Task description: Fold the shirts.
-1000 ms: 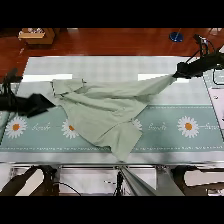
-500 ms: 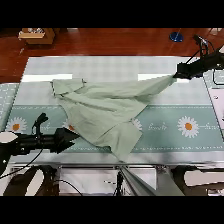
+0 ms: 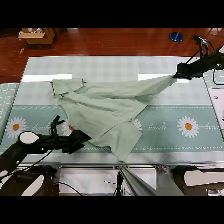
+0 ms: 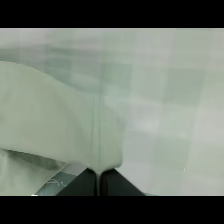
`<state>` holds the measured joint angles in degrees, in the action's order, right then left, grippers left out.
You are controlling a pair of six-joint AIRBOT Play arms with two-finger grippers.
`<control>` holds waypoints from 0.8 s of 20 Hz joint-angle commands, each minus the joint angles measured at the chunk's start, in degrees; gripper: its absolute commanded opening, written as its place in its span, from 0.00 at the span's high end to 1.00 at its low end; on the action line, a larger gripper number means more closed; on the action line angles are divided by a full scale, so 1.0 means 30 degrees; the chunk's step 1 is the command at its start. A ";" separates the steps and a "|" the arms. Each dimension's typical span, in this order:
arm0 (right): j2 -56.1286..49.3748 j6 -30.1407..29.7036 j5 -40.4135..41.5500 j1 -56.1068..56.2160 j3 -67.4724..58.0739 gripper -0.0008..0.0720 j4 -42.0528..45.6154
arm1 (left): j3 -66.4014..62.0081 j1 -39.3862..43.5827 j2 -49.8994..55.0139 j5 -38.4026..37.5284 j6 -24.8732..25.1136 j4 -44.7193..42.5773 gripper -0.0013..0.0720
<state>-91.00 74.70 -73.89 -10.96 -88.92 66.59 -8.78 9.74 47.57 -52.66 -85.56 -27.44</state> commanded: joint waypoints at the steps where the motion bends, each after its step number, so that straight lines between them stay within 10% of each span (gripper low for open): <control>1: 0.0015 0.0007 -0.0102 -0.0015 0.0007 0.95 0.0007 | -0.0022 0.2608 0.1676 0.3446 -0.0117 0.1778 0.03; 9: 0.0015 0.0007 -0.0102 -0.0015 0.0007 0.95 0.0146 | -0.2186 0.4641 0.5479 0.5697 0.0342 0.2739 0.05; 14: 0.0015 0.0007 -0.0313 -0.0022 0.0007 0.95 0.0153 | -0.4102 0.4619 0.7963 0.3949 0.2062 0.2739 0.95; 16: 0.0102 0.0007 -0.0393 -0.0022 0.0007 0.95 0.0131 | -0.4867 0.4619 0.7533 0.2710 0.3220 0.2739 0.95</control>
<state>-90.94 74.72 -74.67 -11.03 -88.92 67.07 -20.23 23.51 69.32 -40.40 -80.51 -20.05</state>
